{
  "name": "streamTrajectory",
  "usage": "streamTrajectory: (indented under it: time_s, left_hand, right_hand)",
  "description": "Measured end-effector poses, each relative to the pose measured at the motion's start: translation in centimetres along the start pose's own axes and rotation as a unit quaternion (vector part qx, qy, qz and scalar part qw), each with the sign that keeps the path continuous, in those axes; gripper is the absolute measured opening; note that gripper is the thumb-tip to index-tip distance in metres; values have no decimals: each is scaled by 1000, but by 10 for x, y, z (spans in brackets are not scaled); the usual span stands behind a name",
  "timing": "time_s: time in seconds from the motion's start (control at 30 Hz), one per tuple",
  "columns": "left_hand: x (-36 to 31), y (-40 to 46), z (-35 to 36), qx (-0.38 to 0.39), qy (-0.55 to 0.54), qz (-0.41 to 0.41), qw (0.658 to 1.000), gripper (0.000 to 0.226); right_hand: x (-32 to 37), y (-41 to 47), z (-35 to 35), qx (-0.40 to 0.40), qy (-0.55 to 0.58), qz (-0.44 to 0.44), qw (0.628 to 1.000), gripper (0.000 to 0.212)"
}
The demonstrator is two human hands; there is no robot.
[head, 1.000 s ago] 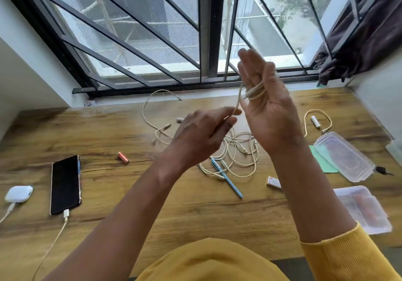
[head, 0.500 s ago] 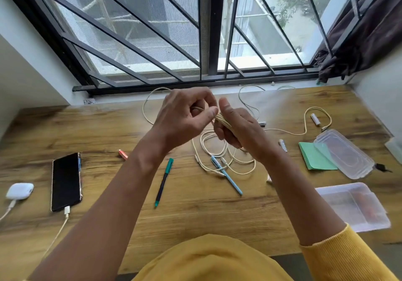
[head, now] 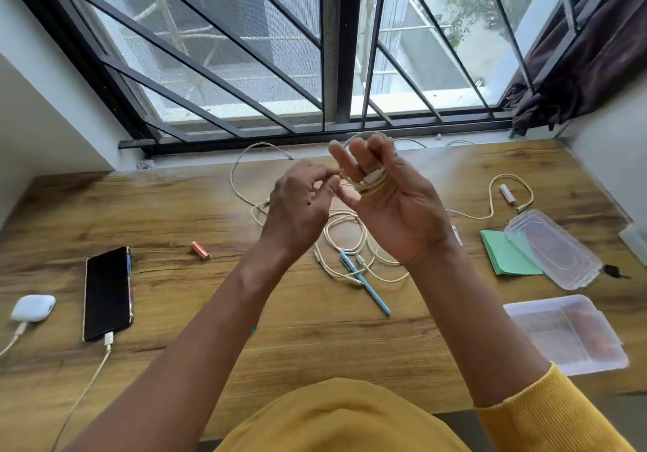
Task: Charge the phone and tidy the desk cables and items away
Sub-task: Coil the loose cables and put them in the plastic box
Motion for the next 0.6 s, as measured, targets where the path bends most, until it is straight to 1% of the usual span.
streamTrajectory:
  time_s: [0.07, 0.17, 0.27, 0.33, 0.4, 0.53, 0.6]
  left_hand:
    - [-8, -6, -2, -13, -6, 16, 1000, 22]
    - [-29, -17, -2, -26, -5, 43, 999, 15]
    - [-33, -22, -3, -40, -28, 18, 999, 12]
    - [-34, -23, -4, -31, -60, 4, 998, 12]
    - [-35, -23, -6, -20, -93, -3, 995, 15]
    - [-33, -23, -5, -6, -144, -28, 989, 25]
    - [-32, -23, -6, 3, -166, -34, 986, 26]
  right_hand:
    - [4, 3, -1, -20, -20, -37, 999, 25]
    - [6, 7, -4, -63, -60, -97, 991, 26]
    - [3, 7, -5, -96, -118, -143, 978, 24]
    - [2, 5, -8, -123, -165, -162, 965, 24]
    - [2, 2, -12, -147, -192, -163, 956, 26]
    - [0, 0, -17, -185, -211, -144, 949, 27]
    - [-1, 1, -20, -188, -231, -131, 945, 27]
Point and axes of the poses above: each hand's wrist, its own y-axis towards the middle knuckle, its own z-axis out of the palm, x = y × z, the point moved 7 cm from there along y, towards the middle knuckle, and after that the axes turned 15 degrees about -x, right-handed, at the moved point
